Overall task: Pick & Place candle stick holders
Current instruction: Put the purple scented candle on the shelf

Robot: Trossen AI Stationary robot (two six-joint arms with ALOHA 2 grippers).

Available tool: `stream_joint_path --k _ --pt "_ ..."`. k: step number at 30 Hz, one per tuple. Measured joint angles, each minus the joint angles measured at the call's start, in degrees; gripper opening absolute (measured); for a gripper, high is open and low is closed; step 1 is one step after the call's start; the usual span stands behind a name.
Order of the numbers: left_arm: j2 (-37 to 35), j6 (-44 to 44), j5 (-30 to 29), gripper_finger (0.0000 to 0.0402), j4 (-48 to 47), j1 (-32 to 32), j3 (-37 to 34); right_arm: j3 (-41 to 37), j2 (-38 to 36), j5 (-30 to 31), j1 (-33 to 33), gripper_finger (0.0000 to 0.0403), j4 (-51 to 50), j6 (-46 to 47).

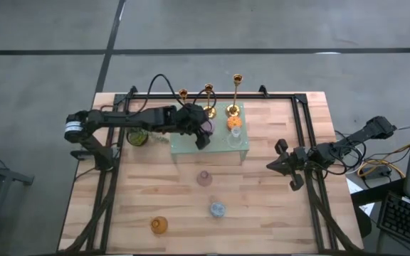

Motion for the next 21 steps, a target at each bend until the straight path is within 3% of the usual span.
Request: stream_joint_path --k 14,21 --pt "1.6 -0.3 -0.1 0.0315 0.2 0.0 -0.1 0.0 0.0 0.0 0.0 0.0008 0.0 0.0" --pt "2.9 0.1 -0.2 0.0354 0.7 -0.1 -0.1 0.0 0.0 0.0 0.0 0.0008 0.0 0.1"
